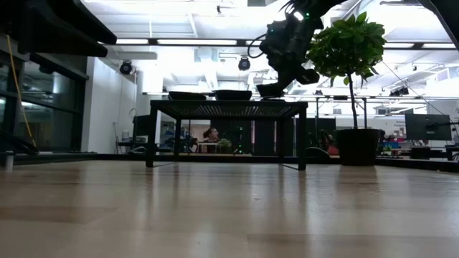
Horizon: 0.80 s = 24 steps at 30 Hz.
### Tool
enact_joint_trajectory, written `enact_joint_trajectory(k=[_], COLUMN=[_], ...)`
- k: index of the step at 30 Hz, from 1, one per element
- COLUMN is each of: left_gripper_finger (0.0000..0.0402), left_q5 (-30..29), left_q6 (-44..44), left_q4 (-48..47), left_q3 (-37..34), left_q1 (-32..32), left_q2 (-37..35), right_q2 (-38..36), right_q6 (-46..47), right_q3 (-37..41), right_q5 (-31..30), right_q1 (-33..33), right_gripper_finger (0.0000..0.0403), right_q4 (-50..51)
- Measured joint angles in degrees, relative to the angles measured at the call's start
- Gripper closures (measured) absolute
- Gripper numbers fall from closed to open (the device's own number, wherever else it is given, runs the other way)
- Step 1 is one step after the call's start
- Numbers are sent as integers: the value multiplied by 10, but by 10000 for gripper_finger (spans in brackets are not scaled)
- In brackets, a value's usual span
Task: Pick & Place Mini shaped plates
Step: Stack the square plate on top of the square plate on the shelf
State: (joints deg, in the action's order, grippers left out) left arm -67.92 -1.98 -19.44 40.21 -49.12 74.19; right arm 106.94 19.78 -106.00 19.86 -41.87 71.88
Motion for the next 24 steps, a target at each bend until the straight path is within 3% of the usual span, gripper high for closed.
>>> enact_joint_trajectory(k=[24], left_gripper_finger=[252], left_q5=[0], left_q6=[0], left_q4=[0], left_q3=[0], left_q1=[0], left_q2=[0], right_q2=[0], right_q6=[-2], right_q3=[0], right_q5=[-28], right_q1=[11], right_gripper_finger=[402], right_q4=[1])
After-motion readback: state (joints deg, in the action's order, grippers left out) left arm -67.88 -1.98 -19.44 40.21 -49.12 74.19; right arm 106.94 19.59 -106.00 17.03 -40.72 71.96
